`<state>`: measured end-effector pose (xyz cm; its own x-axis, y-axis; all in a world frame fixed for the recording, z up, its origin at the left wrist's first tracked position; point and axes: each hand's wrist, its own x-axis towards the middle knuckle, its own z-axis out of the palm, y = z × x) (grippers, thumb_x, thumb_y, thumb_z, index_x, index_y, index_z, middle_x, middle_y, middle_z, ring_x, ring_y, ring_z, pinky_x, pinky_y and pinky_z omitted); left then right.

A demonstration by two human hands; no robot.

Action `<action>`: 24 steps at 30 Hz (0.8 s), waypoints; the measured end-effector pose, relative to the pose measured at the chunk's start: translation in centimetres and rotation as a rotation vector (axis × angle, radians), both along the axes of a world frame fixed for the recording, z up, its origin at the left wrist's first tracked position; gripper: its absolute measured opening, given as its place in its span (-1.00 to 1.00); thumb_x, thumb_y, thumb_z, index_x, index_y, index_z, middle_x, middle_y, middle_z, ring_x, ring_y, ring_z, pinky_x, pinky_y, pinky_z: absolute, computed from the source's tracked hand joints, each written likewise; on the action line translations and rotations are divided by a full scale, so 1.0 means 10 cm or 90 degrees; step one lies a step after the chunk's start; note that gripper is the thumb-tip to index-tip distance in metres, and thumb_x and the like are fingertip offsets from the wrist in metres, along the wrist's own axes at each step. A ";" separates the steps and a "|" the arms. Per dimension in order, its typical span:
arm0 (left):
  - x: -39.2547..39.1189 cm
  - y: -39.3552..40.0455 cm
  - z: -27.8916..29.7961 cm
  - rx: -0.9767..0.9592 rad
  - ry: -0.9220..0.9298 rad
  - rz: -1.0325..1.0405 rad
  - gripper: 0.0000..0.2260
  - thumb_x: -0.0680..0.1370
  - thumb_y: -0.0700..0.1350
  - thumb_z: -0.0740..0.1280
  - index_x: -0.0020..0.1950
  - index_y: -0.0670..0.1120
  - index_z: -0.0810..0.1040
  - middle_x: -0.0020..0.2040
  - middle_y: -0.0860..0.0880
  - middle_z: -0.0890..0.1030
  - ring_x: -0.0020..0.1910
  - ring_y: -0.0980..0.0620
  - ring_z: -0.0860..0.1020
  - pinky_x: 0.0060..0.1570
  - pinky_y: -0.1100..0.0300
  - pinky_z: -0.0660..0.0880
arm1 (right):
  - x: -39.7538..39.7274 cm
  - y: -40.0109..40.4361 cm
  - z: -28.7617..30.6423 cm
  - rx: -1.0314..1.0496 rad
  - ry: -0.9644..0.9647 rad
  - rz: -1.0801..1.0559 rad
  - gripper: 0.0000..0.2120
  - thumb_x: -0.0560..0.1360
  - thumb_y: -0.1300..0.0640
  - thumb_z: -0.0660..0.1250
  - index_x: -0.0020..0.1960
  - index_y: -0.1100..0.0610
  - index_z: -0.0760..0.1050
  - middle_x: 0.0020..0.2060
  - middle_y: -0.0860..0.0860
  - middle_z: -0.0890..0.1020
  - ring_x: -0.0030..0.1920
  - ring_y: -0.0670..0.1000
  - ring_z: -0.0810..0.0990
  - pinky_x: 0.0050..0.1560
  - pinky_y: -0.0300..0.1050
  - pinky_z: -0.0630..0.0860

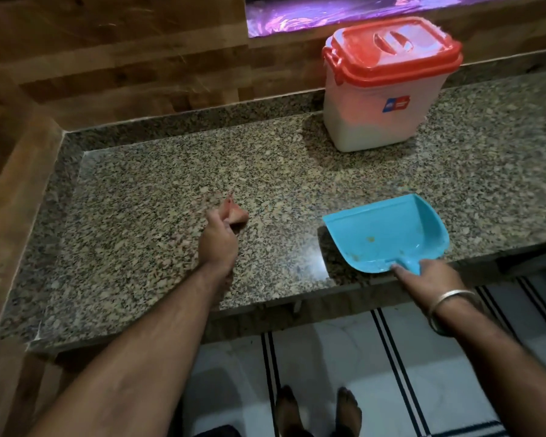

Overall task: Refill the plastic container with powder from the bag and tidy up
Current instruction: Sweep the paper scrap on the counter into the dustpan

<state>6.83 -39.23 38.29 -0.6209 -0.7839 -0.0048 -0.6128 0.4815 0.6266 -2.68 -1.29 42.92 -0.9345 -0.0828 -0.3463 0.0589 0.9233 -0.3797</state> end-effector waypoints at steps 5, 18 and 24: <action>-0.42 0.64 -0.16 0.121 0.076 -0.174 -0.60 0.72 -0.24 0.18 0.46 0.10 0.57 0.22 0.09 0.60 -0.01 0.26 0.64 -0.05 0.30 0.62 | 0.40 0.33 -0.05 -0.027 -0.006 -0.082 -0.61 0.58 -0.10 0.38 -0.03 0.27 0.66 -0.12 0.27 0.69 -0.06 0.31 0.65 -0.15 -0.04 0.39; -1.15 2.48 0.05 0.333 -0.009 -0.532 -0.56 0.72 -0.37 0.15 0.54 -0.08 0.55 0.18 -0.02 0.61 -0.12 0.23 0.61 -0.11 0.40 0.60 | 1.91 0.76 -0.62 -0.054 -0.161 -0.207 -0.67 0.56 -0.20 0.35 -0.12 0.08 0.55 -0.10 0.10 0.71 0.04 0.21 0.68 -0.10 -0.06 0.48; -0.88 2.68 -0.02 0.267 -0.080 -0.574 -0.59 0.74 -0.17 0.17 0.52 0.19 0.50 0.35 0.01 0.55 0.18 -0.03 0.60 0.12 0.13 0.61 | 1.56 0.60 -0.78 -0.081 -0.169 -0.171 -0.64 0.58 -0.17 0.34 0.09 0.12 0.62 0.05 0.12 0.71 0.10 0.21 0.66 -0.05 -0.09 0.48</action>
